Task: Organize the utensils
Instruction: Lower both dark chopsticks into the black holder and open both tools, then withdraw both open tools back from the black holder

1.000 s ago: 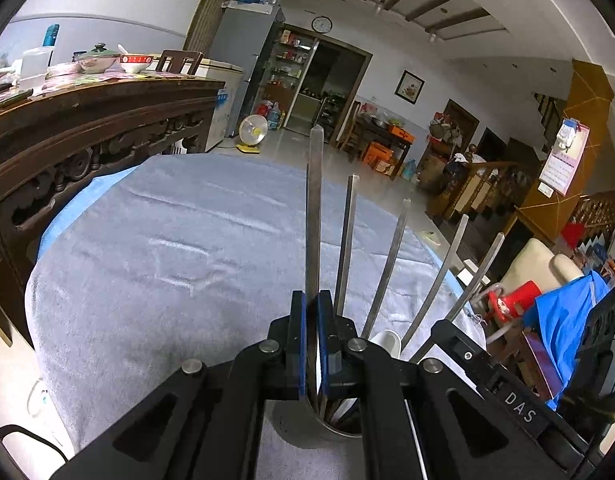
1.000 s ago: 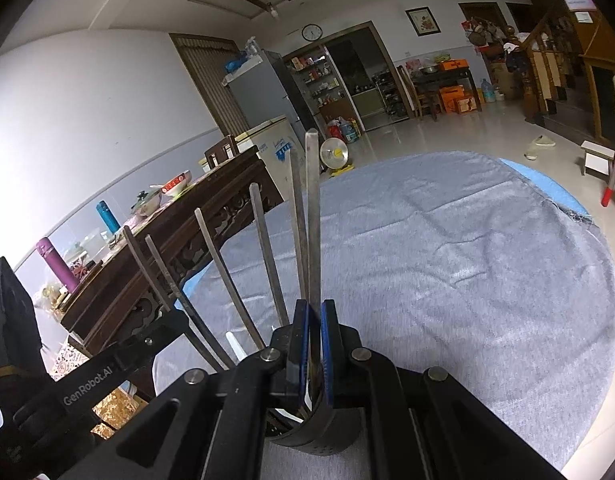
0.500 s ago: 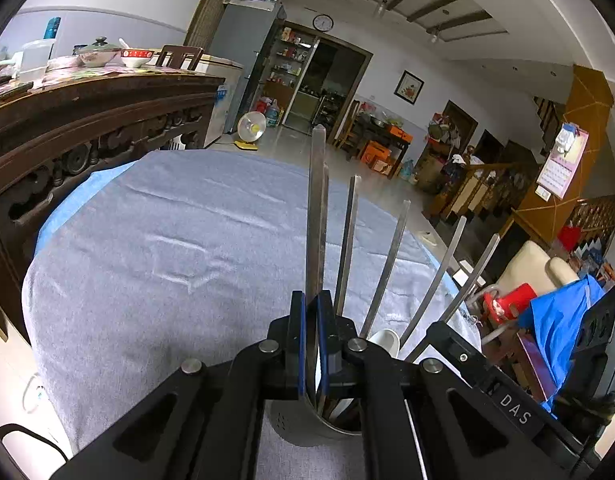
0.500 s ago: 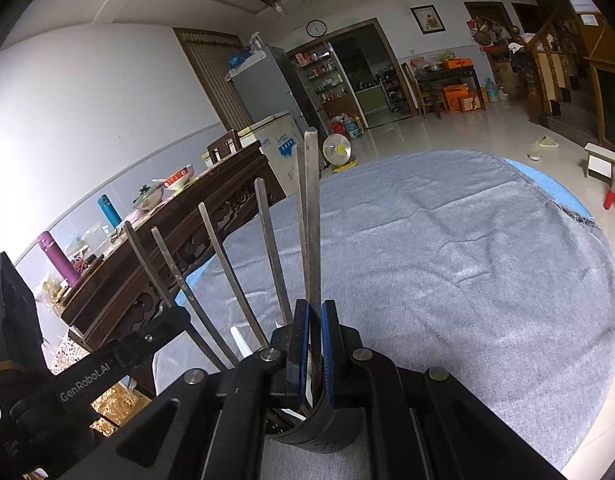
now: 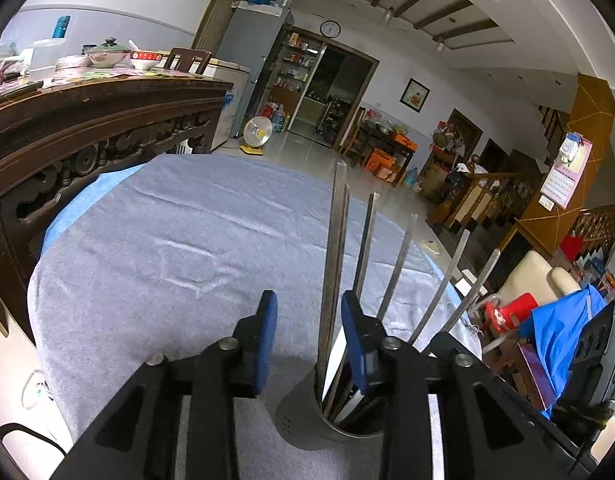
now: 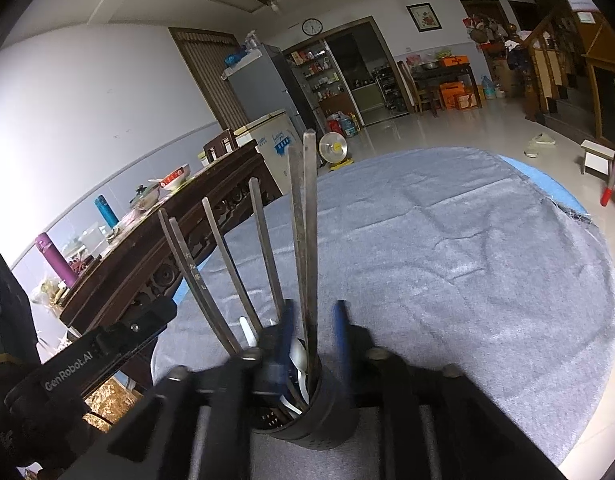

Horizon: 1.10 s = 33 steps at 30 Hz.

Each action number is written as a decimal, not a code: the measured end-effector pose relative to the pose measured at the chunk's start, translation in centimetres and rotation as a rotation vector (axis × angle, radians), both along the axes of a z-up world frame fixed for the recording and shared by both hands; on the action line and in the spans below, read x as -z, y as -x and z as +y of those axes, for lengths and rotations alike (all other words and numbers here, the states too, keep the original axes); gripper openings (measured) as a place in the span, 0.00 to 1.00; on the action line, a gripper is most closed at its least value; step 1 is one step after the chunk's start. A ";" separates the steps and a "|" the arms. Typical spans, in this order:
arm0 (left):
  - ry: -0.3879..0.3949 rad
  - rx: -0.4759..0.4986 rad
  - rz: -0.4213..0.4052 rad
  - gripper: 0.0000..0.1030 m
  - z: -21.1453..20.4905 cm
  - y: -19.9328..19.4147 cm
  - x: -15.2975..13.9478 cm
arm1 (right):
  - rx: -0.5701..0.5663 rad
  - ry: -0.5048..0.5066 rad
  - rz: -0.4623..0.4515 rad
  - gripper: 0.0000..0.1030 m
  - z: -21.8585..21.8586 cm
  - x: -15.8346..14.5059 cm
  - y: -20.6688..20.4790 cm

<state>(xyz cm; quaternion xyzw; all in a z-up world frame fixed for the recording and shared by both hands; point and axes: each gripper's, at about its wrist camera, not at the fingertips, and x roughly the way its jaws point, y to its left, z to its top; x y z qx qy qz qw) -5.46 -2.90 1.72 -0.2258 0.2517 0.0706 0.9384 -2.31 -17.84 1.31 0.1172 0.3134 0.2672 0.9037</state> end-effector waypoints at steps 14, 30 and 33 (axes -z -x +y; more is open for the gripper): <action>0.007 -0.119 0.021 0.69 2.9 0.8 -0.6 | 0.093 -0.051 -0.057 0.80 -3.7 -1.9 1.8; -0.035 -0.100 0.197 0.75 3.3 -0.5 1.4 | 0.094 0.024 0.001 0.96 -4.3 -0.8 2.3; -0.052 -0.092 0.215 0.77 3.0 -0.4 1.4 | 0.081 0.039 -0.001 0.97 -4.0 -0.8 2.6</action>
